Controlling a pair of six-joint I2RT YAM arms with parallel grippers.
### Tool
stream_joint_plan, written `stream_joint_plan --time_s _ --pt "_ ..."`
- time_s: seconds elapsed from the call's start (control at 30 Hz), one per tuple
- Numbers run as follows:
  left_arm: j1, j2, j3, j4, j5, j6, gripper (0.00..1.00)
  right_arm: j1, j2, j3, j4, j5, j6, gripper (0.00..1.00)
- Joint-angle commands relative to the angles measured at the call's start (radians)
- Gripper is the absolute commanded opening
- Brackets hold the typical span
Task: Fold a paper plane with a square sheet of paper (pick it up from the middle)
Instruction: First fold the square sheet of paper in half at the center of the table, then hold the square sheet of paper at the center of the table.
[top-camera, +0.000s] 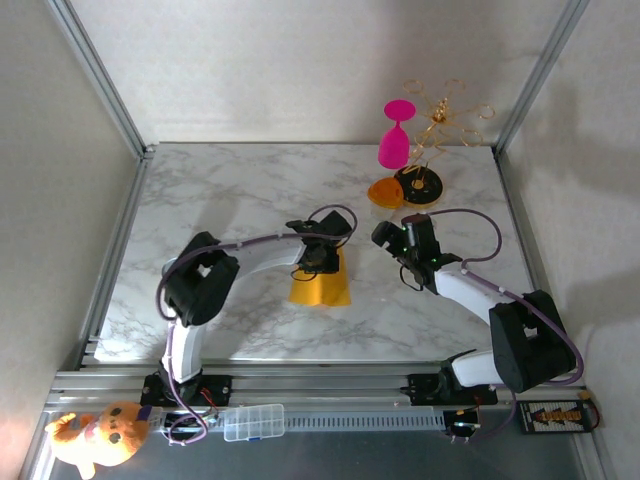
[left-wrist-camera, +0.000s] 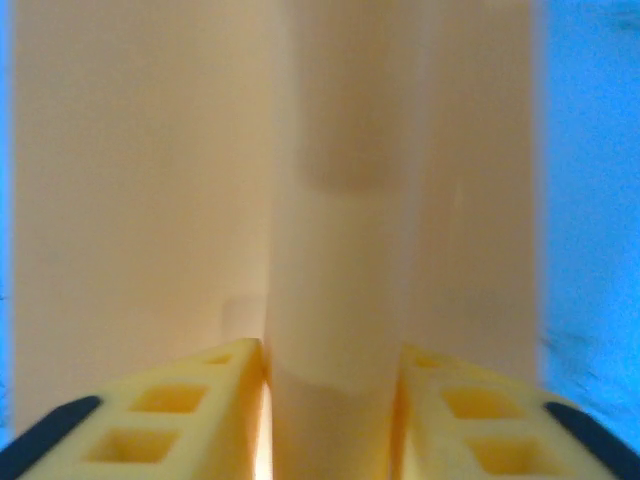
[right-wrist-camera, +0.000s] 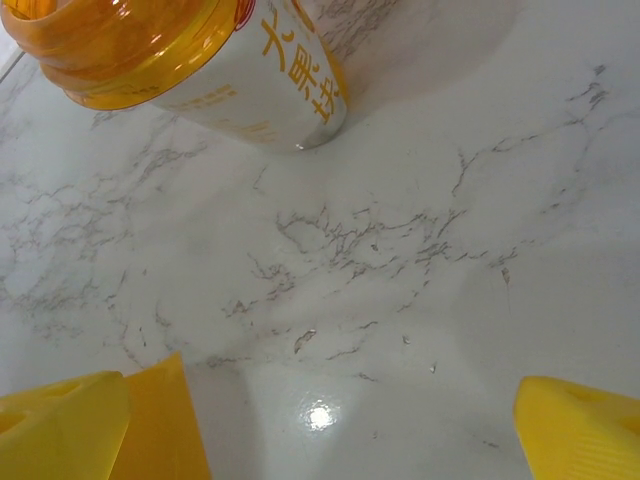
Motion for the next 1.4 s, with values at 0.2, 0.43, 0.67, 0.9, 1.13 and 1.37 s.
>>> stream_joint_plan --time_s 0.2,0.43,0.67,0.9,1.13,1.37 --pt "0.152 -0.246 -0.178 0.346 0.414 -0.038 0.21 -0.032 -0.052 -0.070 0.162 -0.116 0.030 0.98" --pt "0.184 -0.178 -0.205 0.341 0.437 0.083 0.23 -0.031 -0.021 -0.060 0.234 -0.297 -0.047 0.88" --pt "0.210 -0.118 -0.227 0.294 0.344 0.199 0.24 -0.032 0.040 -0.065 0.257 -0.427 -0.066 0.84" --pt "0.228 -0.079 -0.233 0.280 0.296 0.201 0.22 0.004 0.137 -0.045 0.306 -0.531 -0.029 0.68" --pt "0.230 -0.036 -0.209 0.238 0.272 0.221 0.20 0.107 0.285 0.074 0.257 -0.530 -0.034 0.31" --pt "0.231 -0.025 -0.200 0.214 0.267 0.248 0.20 0.170 0.423 0.228 0.117 -0.514 -0.067 0.06"
